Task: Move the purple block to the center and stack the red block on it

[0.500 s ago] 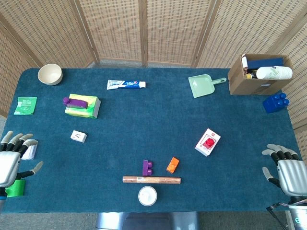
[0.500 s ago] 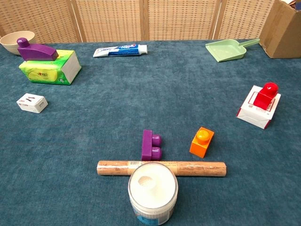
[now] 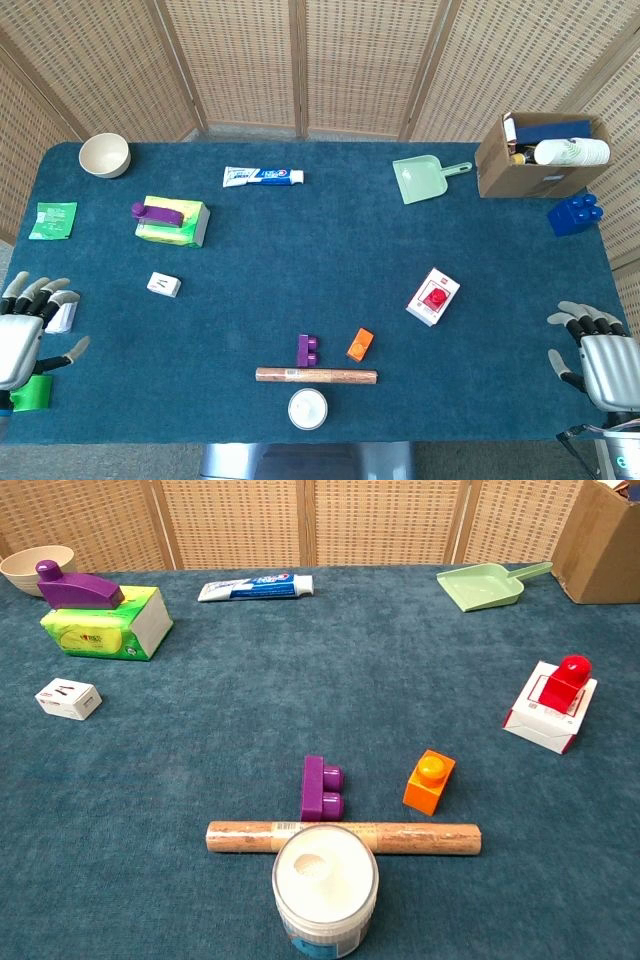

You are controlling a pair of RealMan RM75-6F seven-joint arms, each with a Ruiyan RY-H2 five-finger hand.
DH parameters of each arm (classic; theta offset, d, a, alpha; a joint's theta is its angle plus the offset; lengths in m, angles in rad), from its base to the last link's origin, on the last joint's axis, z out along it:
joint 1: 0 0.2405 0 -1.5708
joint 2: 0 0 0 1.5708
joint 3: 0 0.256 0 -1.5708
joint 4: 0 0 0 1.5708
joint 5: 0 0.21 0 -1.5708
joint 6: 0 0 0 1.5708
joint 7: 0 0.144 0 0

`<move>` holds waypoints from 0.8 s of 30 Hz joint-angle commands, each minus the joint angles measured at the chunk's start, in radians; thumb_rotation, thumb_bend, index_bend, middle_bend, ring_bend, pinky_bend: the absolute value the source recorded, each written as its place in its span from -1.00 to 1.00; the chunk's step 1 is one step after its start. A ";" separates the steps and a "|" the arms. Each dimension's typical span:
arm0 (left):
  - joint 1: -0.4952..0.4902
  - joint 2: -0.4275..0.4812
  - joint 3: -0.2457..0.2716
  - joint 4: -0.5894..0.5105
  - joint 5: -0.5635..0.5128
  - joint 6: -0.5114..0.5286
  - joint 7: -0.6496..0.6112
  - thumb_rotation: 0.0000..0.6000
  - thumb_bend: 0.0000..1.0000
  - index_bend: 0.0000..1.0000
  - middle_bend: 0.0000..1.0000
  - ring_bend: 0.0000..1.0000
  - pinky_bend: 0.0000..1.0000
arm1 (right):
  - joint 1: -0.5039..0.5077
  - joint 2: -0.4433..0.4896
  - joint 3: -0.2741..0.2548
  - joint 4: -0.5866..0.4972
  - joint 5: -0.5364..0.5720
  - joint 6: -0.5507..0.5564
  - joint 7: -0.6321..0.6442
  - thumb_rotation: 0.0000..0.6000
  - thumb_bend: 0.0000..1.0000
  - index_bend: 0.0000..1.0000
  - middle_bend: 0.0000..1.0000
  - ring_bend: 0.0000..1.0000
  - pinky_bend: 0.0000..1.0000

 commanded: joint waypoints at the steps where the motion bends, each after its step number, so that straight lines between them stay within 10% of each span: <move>1: -0.011 0.007 -0.002 0.002 0.004 -0.014 -0.010 0.46 -0.36 -0.40 -0.56 -0.66 -1.00 | -0.001 -0.002 0.001 0.002 0.001 0.001 0.001 0.96 -0.43 -0.29 -0.46 -0.52 -0.41; 24: -0.368 0.027 -0.123 0.159 -0.056 -0.433 -0.110 0.45 -0.36 -0.44 -0.70 -0.76 -1.00 | -0.003 -0.006 0.009 0.002 0.049 -0.026 -0.027 0.96 -0.42 -0.29 -0.46 -0.52 -0.41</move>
